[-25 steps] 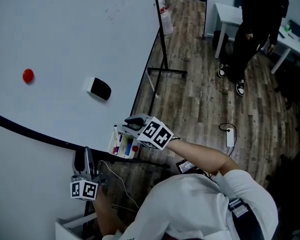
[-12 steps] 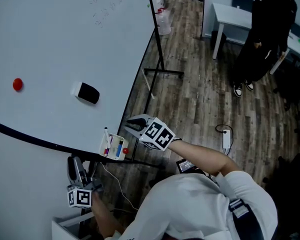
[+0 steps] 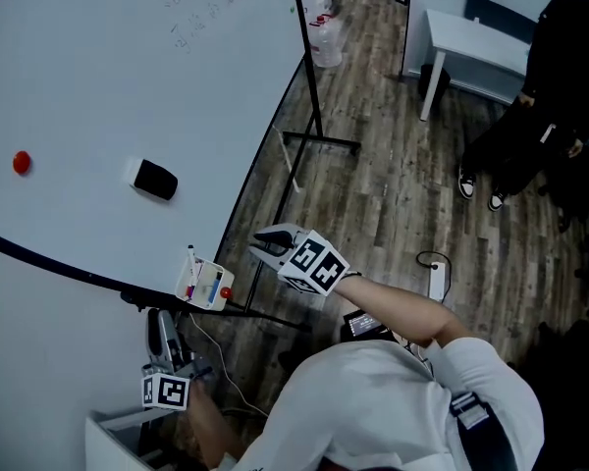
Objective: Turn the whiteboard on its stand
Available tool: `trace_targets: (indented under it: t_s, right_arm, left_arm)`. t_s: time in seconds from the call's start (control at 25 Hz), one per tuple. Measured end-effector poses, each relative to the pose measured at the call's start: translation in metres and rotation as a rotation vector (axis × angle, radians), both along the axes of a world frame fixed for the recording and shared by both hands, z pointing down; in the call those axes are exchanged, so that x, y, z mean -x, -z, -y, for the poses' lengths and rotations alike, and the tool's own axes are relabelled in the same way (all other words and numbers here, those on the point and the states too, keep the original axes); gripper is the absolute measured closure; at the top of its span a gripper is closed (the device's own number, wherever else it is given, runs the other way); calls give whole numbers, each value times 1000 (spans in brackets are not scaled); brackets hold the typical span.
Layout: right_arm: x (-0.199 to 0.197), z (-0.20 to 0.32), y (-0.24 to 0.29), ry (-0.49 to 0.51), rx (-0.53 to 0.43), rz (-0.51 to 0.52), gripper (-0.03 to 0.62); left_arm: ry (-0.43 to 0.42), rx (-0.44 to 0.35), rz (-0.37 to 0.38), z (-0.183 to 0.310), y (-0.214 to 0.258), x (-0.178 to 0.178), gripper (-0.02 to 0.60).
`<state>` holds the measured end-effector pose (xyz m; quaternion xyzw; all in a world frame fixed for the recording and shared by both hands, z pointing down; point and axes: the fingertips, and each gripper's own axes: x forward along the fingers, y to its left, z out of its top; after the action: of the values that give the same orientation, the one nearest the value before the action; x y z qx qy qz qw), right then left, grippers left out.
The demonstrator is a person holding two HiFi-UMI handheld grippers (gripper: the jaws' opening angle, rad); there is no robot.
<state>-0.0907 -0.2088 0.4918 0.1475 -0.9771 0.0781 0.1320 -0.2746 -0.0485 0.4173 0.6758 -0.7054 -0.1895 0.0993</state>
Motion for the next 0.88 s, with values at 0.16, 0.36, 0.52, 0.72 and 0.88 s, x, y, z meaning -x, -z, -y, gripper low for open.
trace_targets:
  t_s: [0.16, 0.36, 0.52, 0.72, 0.88]
  right_arm:
    - [-17, -4, -3, 6, 8, 2, 516]
    - [-35, -11, -6, 3, 19, -7, 517]
    - [-46, -18, -5, -20, 10, -13, 517]
    - [-56, -36, -4, -59, 13, -23, 517]
    - [-61, -54, -8, -103, 33, -34, 517]
  left_arm:
    - [-55, 5, -19, 0, -5, -38, 446]
    - [-146, 29, -42, 6, -15, -81, 485]
    - [-222, 38, -50, 8, -19, -106, 486]
    - [-307, 49, -61, 2, -22, -120, 486]
    - [-380, 74, -57, -10, -25, -127, 486]
